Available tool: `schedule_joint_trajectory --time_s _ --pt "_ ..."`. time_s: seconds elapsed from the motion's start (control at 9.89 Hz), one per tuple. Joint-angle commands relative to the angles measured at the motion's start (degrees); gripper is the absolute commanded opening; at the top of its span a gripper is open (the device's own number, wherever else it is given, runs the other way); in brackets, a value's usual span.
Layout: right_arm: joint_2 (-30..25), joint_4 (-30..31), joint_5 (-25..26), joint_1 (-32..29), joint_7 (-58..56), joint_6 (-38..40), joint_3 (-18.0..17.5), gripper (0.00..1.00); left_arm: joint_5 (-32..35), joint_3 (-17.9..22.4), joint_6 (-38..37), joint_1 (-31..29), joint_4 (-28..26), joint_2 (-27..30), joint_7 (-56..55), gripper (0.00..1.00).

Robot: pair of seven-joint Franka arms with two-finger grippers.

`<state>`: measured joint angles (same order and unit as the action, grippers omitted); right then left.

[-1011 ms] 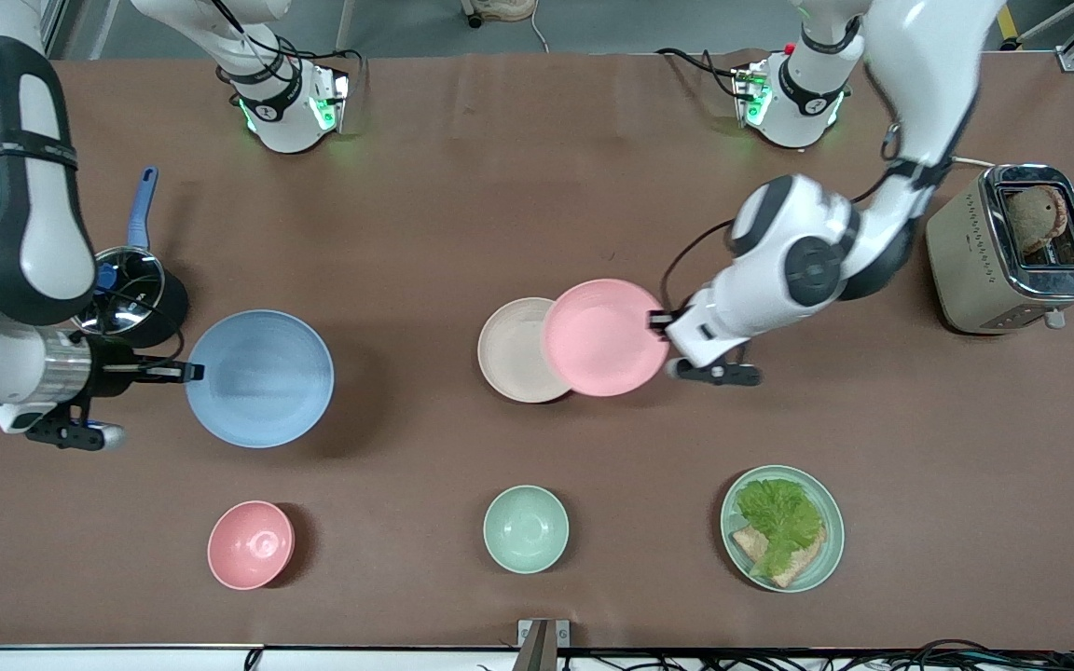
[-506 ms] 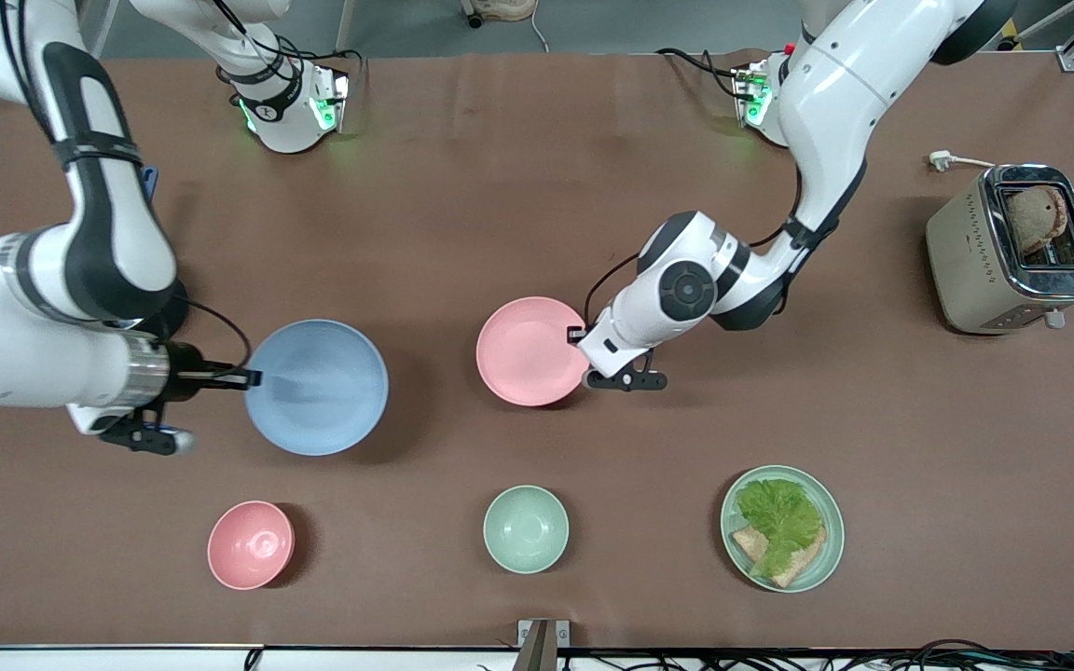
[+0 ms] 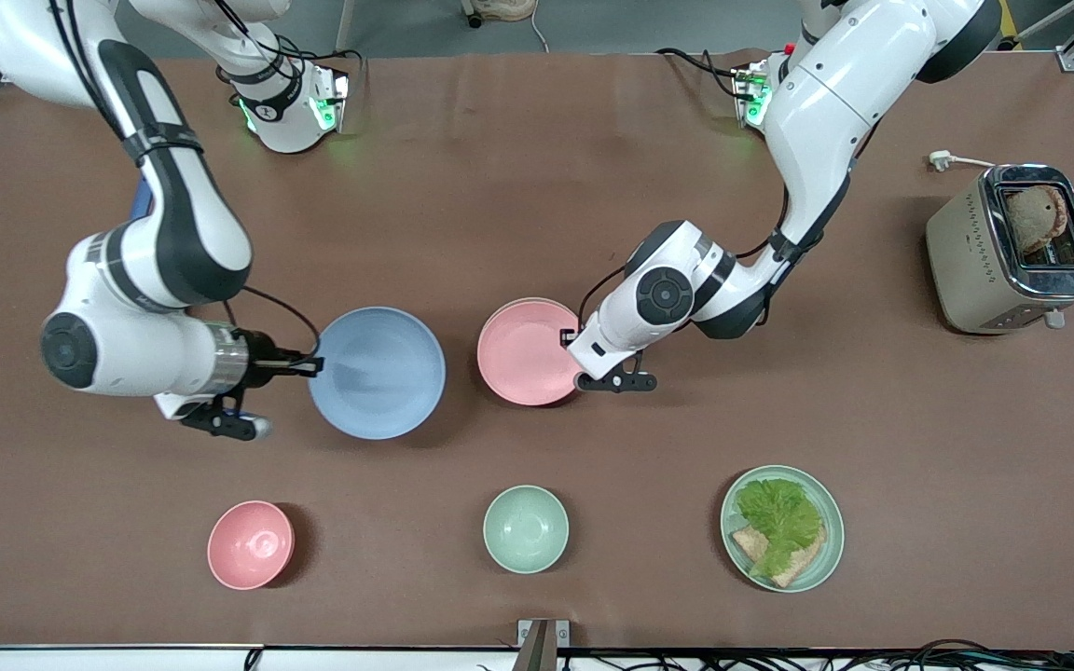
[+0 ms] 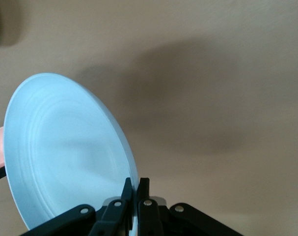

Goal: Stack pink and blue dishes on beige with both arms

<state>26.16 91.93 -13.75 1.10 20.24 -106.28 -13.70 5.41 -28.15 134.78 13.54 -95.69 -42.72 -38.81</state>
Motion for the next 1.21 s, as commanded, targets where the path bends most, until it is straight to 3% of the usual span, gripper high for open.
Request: schedule_joint_trajectory --time_s 0.0,0.1,0.4,0.61,0.71,0.91,1.11 --pt "-1.1 4.5 0.2 -0.6 3.3 -4.4 -4.1 0.01 1.4 0.1 -1.1 -0.3 -0.8 0.9 -0.6 0.95" --pt "-1.1 6.0 0.2 -0.6 4.8 -7.6 -6.1 0.01 1.4 0.1 -3.1 -1.1 -0.7 3.8 -0.6 1.0" --pt "-1.0 9.0 0.2 0.1 6.0 -13.7 -7.9 0.01 1.3 0.3 -17.5 -7.9 -0.6 16.7 1.0 1.0" --pt "-0.9 14.2 0.3 1.4 9.4 -25.3 -11.8 0.01 0.6 1.5 -20.7 -12.4 -0.6 23.2 9.1 1.0" --pt "-0.9 16.7 0.3 3.3 11.3 -29.5 -11.9 0.01 0.4 2.7 -23.1 -14.1 -0.6 26.3 12.5 1.0" --pt "-0.3 19.3 0.6 6.3 13.7 -36.2 -11.8 0.02 0.0 9.5 -26.0 -13.9 -0.4 33.2 20.5 1.0" --pt "0.5 20.2 0.7 6.5 13.6 -38.6 -11.9 0.02 -4.4 16.6 -28.2 -12.8 0.0 39.6 27.6 1.0"
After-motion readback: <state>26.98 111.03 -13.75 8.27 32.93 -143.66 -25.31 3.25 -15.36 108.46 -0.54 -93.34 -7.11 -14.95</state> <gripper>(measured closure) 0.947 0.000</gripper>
